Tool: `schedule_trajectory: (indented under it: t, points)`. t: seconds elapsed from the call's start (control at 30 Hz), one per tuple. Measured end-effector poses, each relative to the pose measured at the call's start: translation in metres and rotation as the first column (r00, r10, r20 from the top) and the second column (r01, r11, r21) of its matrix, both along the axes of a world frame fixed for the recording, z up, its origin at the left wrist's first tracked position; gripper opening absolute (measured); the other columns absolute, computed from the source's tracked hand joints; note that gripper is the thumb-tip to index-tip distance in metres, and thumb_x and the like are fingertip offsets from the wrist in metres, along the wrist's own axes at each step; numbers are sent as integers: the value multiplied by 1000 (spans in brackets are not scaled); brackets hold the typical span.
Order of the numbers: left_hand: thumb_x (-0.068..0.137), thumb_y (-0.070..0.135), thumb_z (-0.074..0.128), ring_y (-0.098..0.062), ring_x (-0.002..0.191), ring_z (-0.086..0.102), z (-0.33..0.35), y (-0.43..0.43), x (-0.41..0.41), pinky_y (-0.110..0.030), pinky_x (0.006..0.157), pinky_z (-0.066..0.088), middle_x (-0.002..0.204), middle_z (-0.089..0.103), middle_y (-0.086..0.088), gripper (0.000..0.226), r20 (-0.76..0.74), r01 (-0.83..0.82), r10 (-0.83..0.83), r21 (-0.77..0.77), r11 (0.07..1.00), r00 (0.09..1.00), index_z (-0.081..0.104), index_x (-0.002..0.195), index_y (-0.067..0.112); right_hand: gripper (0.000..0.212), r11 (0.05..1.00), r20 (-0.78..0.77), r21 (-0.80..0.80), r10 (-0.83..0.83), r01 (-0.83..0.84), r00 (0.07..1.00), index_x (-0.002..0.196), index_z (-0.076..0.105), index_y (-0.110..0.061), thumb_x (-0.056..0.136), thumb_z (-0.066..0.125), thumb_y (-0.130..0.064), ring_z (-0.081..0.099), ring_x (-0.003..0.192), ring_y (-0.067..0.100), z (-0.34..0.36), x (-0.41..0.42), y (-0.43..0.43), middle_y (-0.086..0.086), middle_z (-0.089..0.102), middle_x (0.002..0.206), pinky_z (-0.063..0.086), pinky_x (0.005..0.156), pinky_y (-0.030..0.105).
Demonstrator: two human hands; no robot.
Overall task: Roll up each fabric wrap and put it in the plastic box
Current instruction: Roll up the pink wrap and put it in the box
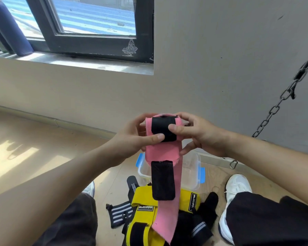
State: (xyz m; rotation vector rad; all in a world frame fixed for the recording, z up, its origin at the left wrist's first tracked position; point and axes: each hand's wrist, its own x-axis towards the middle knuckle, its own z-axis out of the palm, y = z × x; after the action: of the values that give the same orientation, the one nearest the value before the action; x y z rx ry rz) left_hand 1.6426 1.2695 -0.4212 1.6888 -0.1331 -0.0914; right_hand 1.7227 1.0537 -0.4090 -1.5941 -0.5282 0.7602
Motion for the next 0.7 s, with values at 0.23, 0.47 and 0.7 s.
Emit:
schedule_trajectory:
  t: [0.23,0.47,0.7]
  points:
    - [86,42,68,-11,81,63,3,4,1,-25,58,45,98,72,8,37,-192,83,-78,17,996,978,70,123,37,50,997,100,71,-34,27,994,124,58,-19,78,78,-19,72,87,22,4,-1,-4,3,72,91,62,66,39]
    - [85,51,68,-13,83,62,4,2,4,-22,55,45,103,73,3,45,-171,9,3,71,997,985,69,125,31,56,998,254,54,-56,43,965,127,56,-17,80,80,1,69,96,27,-3,0,-3,10,71,112,62,78,49]
    - [85,29,74,-13,80,61,4,2,3,-21,55,48,97,70,0,43,-82,13,-17,-44,999,996,68,127,21,40,997,81,-39,63,-60,995,130,62,-28,93,66,-42,68,110,31,6,-2,-6,12,68,123,61,77,43]
